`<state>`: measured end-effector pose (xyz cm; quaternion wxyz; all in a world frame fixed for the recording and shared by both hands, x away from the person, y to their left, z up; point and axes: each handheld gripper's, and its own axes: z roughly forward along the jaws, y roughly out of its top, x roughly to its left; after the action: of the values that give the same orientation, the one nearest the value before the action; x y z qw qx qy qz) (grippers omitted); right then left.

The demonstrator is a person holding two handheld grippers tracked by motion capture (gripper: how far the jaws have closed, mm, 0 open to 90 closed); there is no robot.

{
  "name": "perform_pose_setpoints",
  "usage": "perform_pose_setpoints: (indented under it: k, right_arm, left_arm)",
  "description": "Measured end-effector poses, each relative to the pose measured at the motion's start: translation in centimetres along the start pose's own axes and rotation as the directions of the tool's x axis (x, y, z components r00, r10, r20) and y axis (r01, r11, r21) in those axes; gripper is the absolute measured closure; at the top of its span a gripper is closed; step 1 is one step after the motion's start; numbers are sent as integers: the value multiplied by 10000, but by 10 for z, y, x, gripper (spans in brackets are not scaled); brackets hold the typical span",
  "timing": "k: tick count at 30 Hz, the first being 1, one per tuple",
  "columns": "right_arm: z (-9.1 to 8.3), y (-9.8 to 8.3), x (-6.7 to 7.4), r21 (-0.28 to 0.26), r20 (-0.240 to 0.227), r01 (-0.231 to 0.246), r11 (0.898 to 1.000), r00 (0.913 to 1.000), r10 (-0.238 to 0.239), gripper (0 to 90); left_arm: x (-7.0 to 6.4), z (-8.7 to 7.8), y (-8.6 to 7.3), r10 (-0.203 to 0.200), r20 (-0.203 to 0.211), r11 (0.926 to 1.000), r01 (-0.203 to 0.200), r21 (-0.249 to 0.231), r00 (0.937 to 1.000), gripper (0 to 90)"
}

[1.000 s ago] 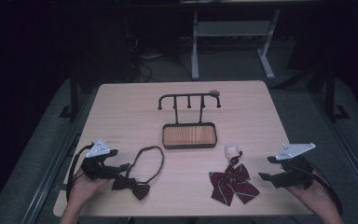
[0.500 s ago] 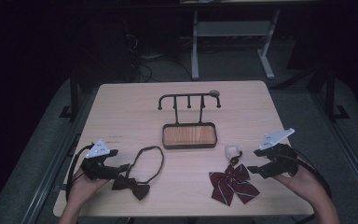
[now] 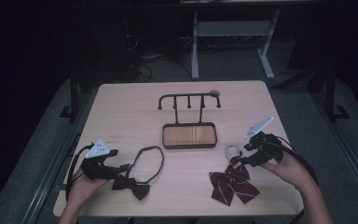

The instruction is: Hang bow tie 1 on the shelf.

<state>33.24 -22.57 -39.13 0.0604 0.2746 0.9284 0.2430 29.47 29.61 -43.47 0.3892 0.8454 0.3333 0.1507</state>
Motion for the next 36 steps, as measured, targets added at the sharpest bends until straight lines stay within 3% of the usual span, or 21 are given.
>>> perform_pose_setpoints:
  k: [5,17,26,36]
  right_arm:
    - [7,6,-6,182,3,80,9998,10000,-80,415]
    - [23,21,-24,592,-15,-371,9976,9993,373,483]
    - [34,23,-35,935,-2,-735,9929,9973,739,503]
    - [46,25,-41,1508,262,-878,9847,9961,848,590]
  left_arm:
    - [0,1,0,-17,13,10000,17,-44,10000,238]
    - [0,1,0,1,57,10000,-1,18,10000,238]
    - [0,0,0,-5,51,10000,5,-19,10000,238]
    - [0,0,0,-10,24,10000,10,-28,10000,238]
